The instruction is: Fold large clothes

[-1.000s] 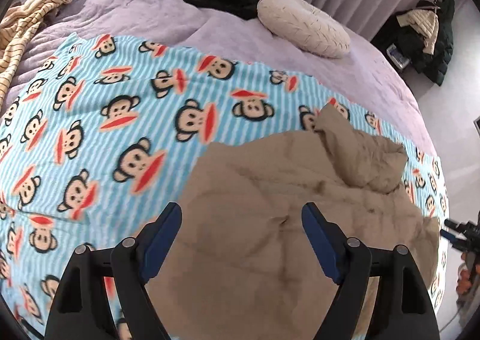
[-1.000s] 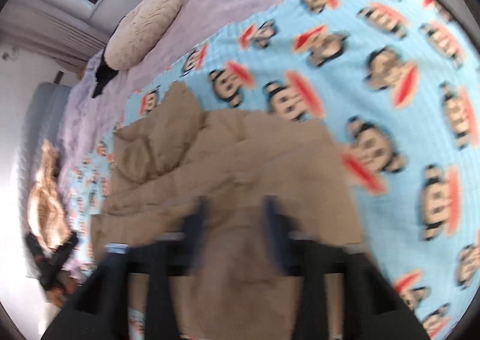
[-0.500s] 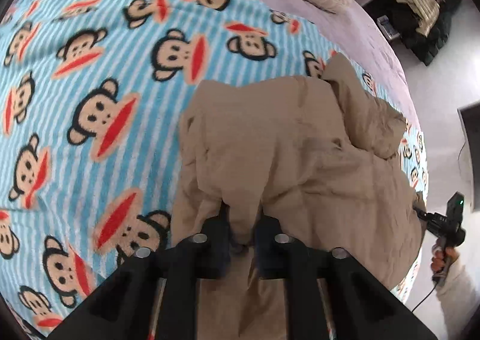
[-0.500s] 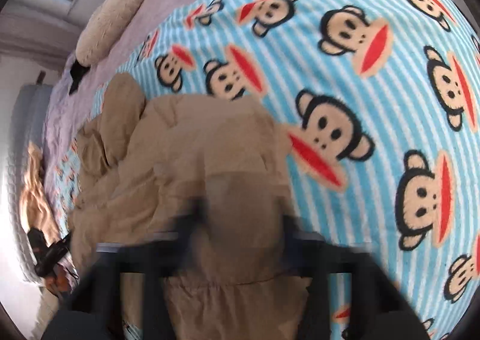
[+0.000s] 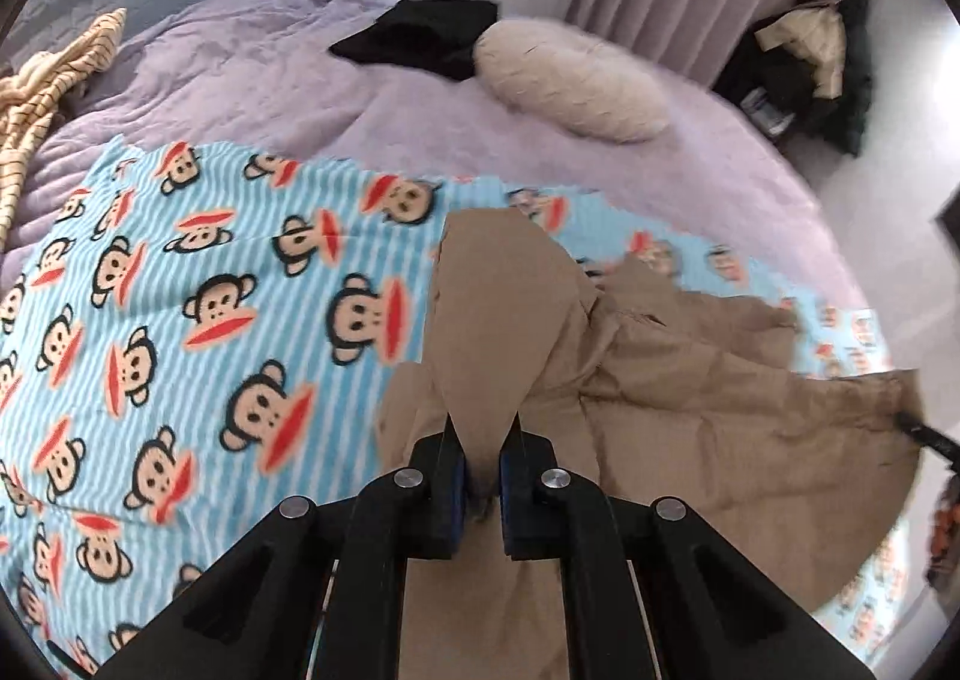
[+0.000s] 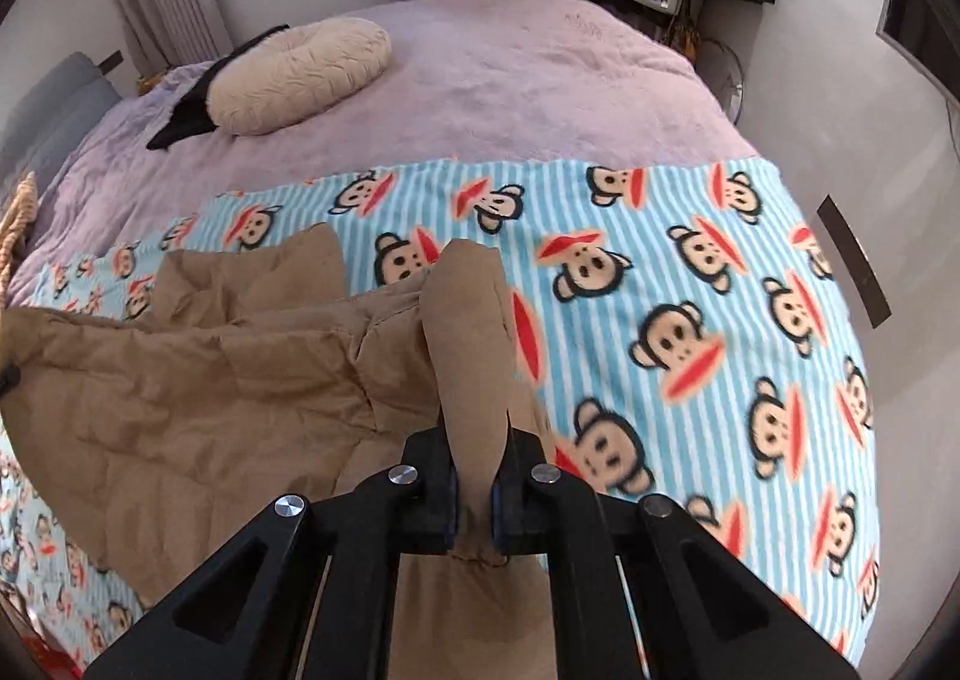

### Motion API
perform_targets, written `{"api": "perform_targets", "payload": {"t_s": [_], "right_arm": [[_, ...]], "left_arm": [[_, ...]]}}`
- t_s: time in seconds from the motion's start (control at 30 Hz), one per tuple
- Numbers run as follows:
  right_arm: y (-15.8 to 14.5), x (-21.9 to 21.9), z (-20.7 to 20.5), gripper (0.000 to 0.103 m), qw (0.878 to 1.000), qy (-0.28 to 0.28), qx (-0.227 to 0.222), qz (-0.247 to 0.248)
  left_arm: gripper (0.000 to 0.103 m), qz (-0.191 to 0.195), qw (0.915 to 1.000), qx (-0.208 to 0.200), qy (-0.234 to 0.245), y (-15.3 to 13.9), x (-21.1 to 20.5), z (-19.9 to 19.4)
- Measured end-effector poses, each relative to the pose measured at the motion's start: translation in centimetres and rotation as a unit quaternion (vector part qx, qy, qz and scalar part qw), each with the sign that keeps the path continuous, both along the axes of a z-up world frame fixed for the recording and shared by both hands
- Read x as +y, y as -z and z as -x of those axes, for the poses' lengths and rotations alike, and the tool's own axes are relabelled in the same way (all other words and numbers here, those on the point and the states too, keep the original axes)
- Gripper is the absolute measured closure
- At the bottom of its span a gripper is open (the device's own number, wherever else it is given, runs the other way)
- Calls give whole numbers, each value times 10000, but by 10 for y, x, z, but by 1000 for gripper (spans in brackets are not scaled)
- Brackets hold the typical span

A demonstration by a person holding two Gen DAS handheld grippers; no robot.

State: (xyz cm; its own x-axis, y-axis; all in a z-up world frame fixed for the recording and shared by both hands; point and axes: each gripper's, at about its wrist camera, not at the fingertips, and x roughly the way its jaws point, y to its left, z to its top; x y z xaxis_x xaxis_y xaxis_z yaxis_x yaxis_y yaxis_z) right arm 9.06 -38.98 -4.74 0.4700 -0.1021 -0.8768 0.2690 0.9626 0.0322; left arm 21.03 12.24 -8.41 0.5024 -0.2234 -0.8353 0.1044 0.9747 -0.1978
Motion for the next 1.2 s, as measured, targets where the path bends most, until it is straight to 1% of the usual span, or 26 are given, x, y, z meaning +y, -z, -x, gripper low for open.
{"api": "perform_targets", "payload": {"t_s": [0.03, 0.13, 0.2, 0.27, 0.3, 0.33, 0.37, 0.4, 0.47, 0.5, 0.53, 0.6, 0.67, 0.7, 0.73, 0.8, 0.83, 0.87, 0.93, 0.97, 1.0, 1.03, 1.07, 1.1, 1.17, 1.2], "right_arm": [[12, -4, -11, 95, 10000, 50, 65, -4], [46, -13, -30, 95, 9994, 201, 277, -42], [76, -18, -38, 95, 9983, 338, 459, -142], [99, -21, -44, 93, 9975, 426, 543, -177], [105, -19, -45, 92, 9974, 439, 552, -165], [112, -19, -48, 88, 9973, 462, 562, -109], [116, -19, -50, 85, 9971, 494, 566, -82], [119, -20, -51, 81, 9968, 541, 575, -139], [117, -26, -51, 75, 9950, 720, 611, -338], [112, -31, -50, 70, 9936, 835, 640, -414], [103, -36, -45, 69, 9921, 967, 610, -507], [76, -42, -27, 69, 9912, 1126, 327, -616], [46, -37, -9, 69, 9927, 1062, -45, -569], [35, -30, -3, 70, 9936, 893, -186, -659], [27, -19, 2, 73, 9940, 593, -254, -884], [27, 2, -2, 75, 9912, 61, -217, -1306], [33, 18, -7, 75, 9873, -281, -133, -1557], [40, 30, -11, 75, 9851, -490, -64, -1645], [63, 58, -25, 76, 9829, -880, 136, -1610], [74, 66, -28, 76, 9834, -946, 212, -1534], [87, 72, -33, 76, 9846, -983, 284, -1416], [97, 72, -37, 80, 9866, -977, 281, -1275], [102, 69, -43, 80, 9881, -958, 233, -1179], [106, 63, -47, 81, 9896, -900, 183, -1104], [107, 43, -53, 92, 9914, -723, 153, -1084], [105, 31, -52, 93, 9927, -596, 144, -1040]], "left_arm": [[93, -116, 9999, 74, -98, 15, -3, -9], [93, -186, 9986, 366, -338, 57, -3, -27], [93, -243, 9979, 462, -391, 76, -6, -33], [93, -335, 9976, 476, -373, 89, -11, -37], [92, -383, 9975, 468, -354, 93, -14, -39], [92, -460, 9972, 481, -339, 97, -17, -42], [89, -542, 9966, 508, -366, 99, -19, -43], [85, -585, 9960, 517, -423, 98, -19, -44], [85, -606, 9948, 550, -604, 88, -14, -41], [85, -591, 9949, 504, -650, 78, -11, -38], [85, -577, 9954, 384, -666, 64, -7, -31], [85, -536, 9968, 116, -588, 36, -2, -18], [85, -299, 9993, -57, -213, 10, -7, -6], [85, -101, 9999, -46, 70, 2, -14, -2], [85, 70, 9994, 3, 332, -1, -23, -1], [85, 333, 9963, 78, 793, 1, -45, 0], [85, 379, 9938, 100, 1039, 7, -63, 0], [85, 319, 9926, 104, 1164, 14, -77, 1], [85, 120, 9918, 174, 1261, 38, -105, -2], [85, 35, 9921, 211, 1237, 50, -111, -4], [85, -139, 9929, 226, 1159, 63, -117, -8], [85, -364, 9937, 154, 1052, 77, -119, -12], [85, -511, 9941, 92, 953, 85, -118, -17], [85, -618, 9948, 62, 803, 91, -112, -24], [85, -591, 9964, 75, 609, 91, -97, -35], [85, -636, 9966, 27, 521, 89, -88, -38]]}}
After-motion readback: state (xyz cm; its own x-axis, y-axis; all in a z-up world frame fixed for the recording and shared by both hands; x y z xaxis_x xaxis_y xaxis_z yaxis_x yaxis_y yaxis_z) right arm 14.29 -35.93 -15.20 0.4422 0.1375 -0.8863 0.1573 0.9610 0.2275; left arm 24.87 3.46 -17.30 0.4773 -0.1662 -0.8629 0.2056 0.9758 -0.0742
